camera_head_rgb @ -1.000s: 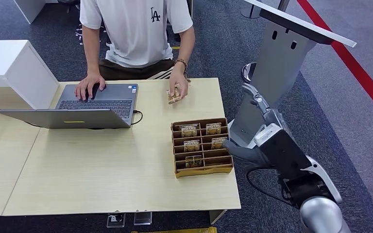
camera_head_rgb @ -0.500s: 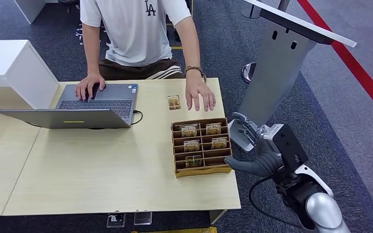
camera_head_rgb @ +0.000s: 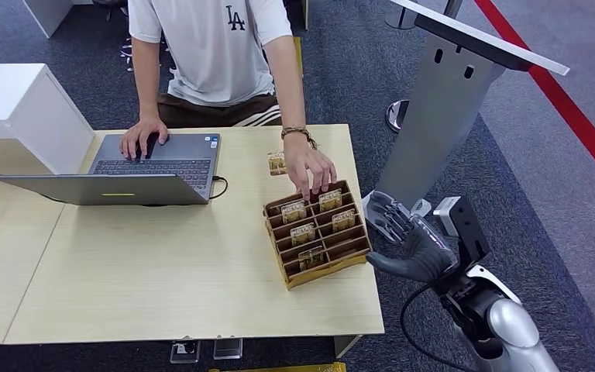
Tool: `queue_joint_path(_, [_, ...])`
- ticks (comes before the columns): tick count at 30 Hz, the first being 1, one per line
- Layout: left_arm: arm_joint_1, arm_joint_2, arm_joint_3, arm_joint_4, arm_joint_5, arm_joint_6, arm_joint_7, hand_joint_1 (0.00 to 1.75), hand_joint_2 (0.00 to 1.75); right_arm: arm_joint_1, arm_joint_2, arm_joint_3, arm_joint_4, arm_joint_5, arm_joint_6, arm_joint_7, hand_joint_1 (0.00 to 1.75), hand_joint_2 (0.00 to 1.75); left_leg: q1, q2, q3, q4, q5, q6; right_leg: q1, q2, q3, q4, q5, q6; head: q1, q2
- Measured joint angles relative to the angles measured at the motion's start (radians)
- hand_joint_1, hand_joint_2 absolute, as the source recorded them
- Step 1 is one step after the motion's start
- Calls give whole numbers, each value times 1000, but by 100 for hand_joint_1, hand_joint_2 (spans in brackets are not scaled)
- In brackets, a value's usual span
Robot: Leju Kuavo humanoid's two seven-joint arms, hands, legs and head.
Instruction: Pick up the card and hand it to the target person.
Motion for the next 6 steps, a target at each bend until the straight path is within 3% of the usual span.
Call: queue_joint_path(6, [0, 0, 0, 0, -3, 0, -4, 0, 0, -9, -2, 0, 28, 0, -1, -2, 0, 175, 0, 0, 0, 0, 0, 0, 0, 0, 0, 0, 0, 0, 0, 0])
